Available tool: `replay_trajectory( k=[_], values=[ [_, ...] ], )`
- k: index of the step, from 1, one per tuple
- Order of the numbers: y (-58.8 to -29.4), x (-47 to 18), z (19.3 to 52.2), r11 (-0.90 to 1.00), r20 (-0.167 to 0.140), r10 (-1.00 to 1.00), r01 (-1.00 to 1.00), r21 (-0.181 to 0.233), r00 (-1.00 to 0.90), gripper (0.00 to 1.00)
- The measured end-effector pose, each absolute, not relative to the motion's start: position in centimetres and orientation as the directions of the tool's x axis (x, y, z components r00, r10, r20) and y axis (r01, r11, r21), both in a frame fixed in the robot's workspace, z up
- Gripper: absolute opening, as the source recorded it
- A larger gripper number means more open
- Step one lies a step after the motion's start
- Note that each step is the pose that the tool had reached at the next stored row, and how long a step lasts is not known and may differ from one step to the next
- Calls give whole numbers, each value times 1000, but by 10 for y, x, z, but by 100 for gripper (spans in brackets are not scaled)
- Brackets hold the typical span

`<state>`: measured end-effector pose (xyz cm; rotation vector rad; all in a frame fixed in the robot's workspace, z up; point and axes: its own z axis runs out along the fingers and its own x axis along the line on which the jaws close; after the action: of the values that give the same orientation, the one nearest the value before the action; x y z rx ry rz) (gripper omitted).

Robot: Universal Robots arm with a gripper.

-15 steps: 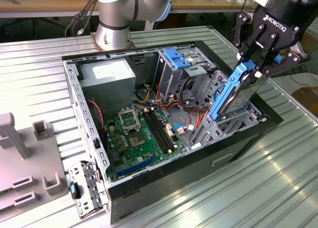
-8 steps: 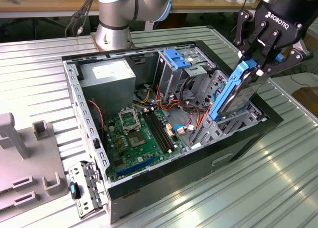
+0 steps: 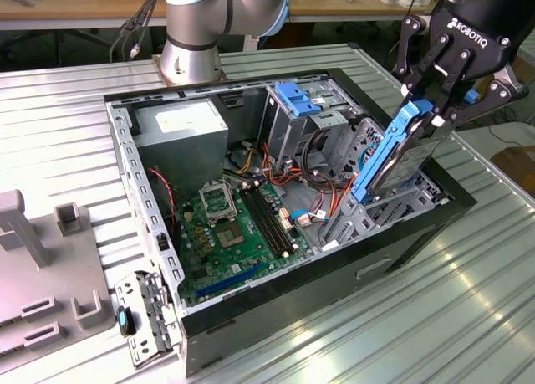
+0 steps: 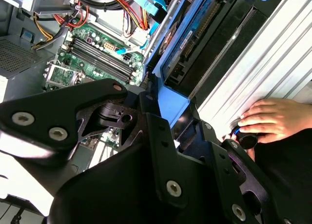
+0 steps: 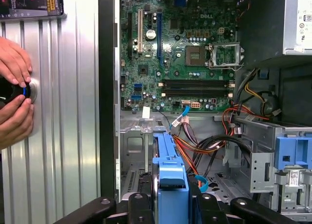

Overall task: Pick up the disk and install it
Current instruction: 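Insert the disk into the insertion slot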

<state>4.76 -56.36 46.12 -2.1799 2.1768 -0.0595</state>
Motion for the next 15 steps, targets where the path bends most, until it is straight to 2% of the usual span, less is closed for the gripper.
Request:
replay_trajectory(
  k=[15],
  values=[
    [-564,48,461,25,-15,-1000,-997,-70,-24,37]
  ],
)
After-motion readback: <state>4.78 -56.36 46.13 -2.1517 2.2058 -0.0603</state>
